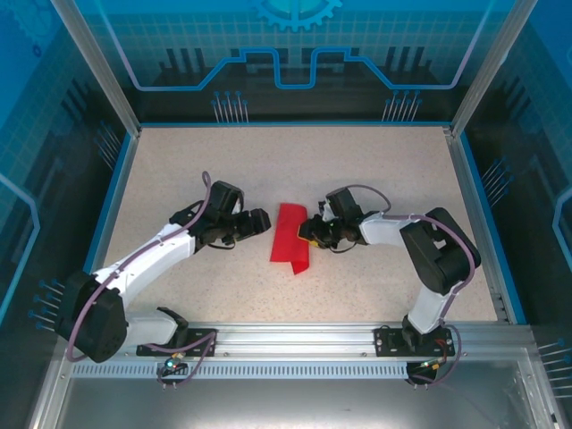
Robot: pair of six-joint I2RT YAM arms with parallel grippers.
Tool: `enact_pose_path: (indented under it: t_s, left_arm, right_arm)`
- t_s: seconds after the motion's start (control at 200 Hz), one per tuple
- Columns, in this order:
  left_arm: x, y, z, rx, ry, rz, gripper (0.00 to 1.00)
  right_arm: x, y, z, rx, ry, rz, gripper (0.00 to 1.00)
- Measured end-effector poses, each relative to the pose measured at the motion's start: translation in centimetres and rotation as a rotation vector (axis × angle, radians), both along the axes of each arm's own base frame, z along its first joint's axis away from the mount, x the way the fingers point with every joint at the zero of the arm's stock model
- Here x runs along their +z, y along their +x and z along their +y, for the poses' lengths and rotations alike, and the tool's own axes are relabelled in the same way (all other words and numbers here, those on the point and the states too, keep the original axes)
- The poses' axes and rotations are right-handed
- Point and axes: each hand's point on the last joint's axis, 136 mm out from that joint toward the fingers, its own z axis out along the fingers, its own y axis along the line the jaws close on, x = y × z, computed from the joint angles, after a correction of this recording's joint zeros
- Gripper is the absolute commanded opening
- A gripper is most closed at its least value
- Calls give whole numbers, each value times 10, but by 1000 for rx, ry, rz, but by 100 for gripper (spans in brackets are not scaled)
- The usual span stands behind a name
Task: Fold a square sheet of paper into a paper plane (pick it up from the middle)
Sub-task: Fold the square sheet of paper in half at the center of the table.
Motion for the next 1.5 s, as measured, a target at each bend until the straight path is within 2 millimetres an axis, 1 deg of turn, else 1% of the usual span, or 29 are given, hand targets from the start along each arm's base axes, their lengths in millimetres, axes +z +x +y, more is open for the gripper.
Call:
enact_pose_path:
  t_s: [0.095,0.205,0.305,0.37,0.435,0.53,0.62,0.71,0.785,0.905,1.055,1.135,1.25,1.355,1.475,1.5]
  left_arm:
    - [-9,3,-11,-17,-37,33,78]
    - [-28,5,-24,-42,-73,98,77]
    - [-40,7,-32,-51,-98,141,78]
    - [-44,8,-35,-59,-111,153,78]
    - [-48,9,-40,-67,-127,162,77]
    - [-52,11,-46,-80,-154,178,76]
    - [-54,13,-56,-101,-197,189,69]
    - [-53,16,-67,-126,-236,196,57]
    - [-48,20,-79,-159,-264,186,46]
    - [-38,24,-93,-186,-312,170,37]
    - [-29,25,-103,-212,-365,157,26]
    - [-27,25,-112,-235,-380,157,17]
    - [-31,21,-125,-251,-397,174,4]
    - [-35,21,-132,-255,-410,182,0]
    - [-34,22,-134,-253,-419,180,0]
    - [-33,23,-135,-250,-425,176,2]
  right_arm:
    - [-5,-4,-3,-7,-2,12,35]
    - [-4,-2,-3,-10,10,-4,41]
    - [-1,-2,-6,-17,17,-15,47]
    - [1,-3,-9,-18,15,-20,49]
    - [6,-4,-11,-14,13,-28,53]
    - [14,-5,-15,-5,7,-49,54]
    - [18,-6,-18,8,-1,-61,55]
    - [17,-9,-20,19,-9,-55,55]
    - [16,-12,-20,35,-10,-49,55]
    - [14,-16,-21,49,-17,-37,57]
    - [11,-18,-27,52,-31,-23,58]
    - [11,-18,-31,50,-36,-20,58]
    - [15,-16,-36,47,-35,-29,59]
    - [19,-14,-41,42,-22,-33,61]
    - [22,-11,-45,45,-3,-37,65]
    - [22,-11,-46,48,-1,-39,67]
